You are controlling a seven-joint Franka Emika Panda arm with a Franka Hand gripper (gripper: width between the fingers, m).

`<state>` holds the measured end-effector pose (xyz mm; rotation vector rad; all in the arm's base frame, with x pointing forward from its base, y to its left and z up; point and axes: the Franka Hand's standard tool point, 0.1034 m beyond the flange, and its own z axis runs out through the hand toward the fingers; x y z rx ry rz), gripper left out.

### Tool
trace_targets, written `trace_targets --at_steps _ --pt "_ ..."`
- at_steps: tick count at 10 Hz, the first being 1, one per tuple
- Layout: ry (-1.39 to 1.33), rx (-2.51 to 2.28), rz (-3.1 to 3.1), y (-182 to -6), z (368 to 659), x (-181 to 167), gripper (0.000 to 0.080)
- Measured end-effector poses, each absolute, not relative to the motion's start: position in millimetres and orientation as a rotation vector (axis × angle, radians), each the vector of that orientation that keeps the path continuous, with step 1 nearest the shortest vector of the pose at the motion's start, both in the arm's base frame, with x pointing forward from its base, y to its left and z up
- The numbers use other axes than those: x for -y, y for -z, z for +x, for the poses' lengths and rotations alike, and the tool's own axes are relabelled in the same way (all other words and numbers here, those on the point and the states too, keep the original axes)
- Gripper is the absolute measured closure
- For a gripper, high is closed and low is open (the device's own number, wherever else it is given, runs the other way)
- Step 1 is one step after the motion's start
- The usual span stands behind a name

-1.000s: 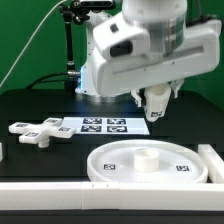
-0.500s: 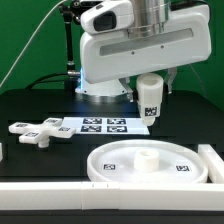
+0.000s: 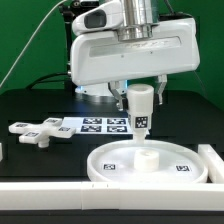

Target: Assemble round table

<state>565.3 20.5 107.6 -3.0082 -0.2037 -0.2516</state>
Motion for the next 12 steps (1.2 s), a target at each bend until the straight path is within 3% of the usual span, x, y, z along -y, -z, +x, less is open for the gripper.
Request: trace_targets --at_steps 5,12 --pt "0.256 0.269 -3.01 -86.8 575.0 -35.4 0.039" --pt "0.281 0.265 -3.017 -74.9 570.4 -35.4 0.039"
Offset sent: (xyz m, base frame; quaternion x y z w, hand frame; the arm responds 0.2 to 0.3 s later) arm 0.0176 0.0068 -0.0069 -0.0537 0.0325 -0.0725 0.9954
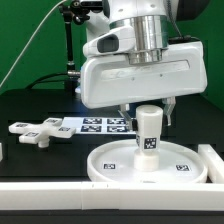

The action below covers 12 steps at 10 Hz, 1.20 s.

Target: Assemble round table

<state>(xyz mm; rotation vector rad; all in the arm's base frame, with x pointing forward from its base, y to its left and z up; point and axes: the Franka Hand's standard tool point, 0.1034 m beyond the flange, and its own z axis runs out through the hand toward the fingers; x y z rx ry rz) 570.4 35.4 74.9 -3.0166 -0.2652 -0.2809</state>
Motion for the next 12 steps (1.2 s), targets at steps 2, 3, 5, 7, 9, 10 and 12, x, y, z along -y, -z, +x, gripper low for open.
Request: trace_targets --at_steps 2,3,5,7,9,10,12 --pt "0.332 0.264 -3.021 -73.7 572.0 -36.0 0.039" --pt "0.37 0.263 -3.025 -73.7 571.9 -36.6 0.039" --pt "0.391 0.264 -3.027 -74.1 571.7 -36.7 0.039" --pt "0.391 0.264 -3.027 -74.1 571.7 -36.7 0.039" --pt "0.391 0.264 -3.027 -74.1 571.7 -36.7 0.039" --pt "0.391 0.264 -3.027 -74.1 571.8 -36.7 0.039" --pt "0.391 0.264 -3.027 -74.1 571.7 -36.7 0.039"
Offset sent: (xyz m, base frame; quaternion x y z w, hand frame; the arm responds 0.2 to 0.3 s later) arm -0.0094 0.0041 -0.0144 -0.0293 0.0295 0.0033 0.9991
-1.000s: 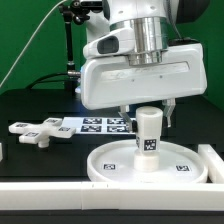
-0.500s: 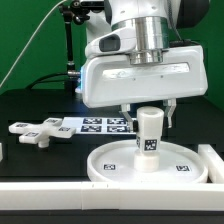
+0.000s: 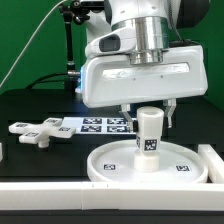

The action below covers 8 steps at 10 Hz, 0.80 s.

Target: Assemble round table

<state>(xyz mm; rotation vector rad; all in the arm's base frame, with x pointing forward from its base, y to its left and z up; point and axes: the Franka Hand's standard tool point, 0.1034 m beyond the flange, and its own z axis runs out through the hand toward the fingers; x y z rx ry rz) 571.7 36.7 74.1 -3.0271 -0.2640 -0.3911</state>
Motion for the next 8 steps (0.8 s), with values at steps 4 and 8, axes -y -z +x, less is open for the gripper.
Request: trace_targets --at_steps 4,8 --pt "0.392 0.228 -3.026 -74.1 571.7 -36.2 0.039" --pt "0.425 -0.342 -2.965 -73.0 568.8 -29.4 0.039"
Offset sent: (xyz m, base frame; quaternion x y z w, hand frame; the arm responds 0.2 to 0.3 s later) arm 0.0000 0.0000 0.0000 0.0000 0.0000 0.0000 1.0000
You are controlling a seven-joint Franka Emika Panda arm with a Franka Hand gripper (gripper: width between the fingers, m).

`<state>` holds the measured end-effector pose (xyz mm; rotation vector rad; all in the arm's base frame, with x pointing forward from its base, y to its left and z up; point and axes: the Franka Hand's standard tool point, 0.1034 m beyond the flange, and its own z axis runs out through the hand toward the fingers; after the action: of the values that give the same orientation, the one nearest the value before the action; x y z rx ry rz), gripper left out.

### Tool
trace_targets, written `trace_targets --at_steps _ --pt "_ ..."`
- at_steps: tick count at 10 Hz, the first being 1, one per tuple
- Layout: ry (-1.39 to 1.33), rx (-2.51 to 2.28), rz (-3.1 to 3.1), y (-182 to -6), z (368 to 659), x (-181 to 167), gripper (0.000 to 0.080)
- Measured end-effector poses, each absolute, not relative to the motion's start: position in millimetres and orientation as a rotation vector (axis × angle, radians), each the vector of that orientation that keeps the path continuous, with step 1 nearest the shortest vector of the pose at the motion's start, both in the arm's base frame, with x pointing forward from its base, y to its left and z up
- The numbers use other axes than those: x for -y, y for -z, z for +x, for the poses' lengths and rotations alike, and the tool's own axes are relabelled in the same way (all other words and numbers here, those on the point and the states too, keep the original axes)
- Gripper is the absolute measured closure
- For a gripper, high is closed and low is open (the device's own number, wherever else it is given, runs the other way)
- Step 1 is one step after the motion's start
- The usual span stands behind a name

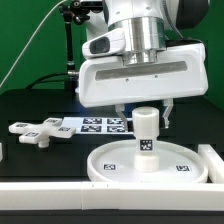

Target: Assemble round table

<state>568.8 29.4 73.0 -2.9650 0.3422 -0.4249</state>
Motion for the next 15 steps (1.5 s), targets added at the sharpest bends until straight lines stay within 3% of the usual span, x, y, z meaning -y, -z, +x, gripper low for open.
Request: trace_targets --at_steps 15 --pt "0.242 -1.665 -2.329 -70.1 554.9 -27.7 0.0386"
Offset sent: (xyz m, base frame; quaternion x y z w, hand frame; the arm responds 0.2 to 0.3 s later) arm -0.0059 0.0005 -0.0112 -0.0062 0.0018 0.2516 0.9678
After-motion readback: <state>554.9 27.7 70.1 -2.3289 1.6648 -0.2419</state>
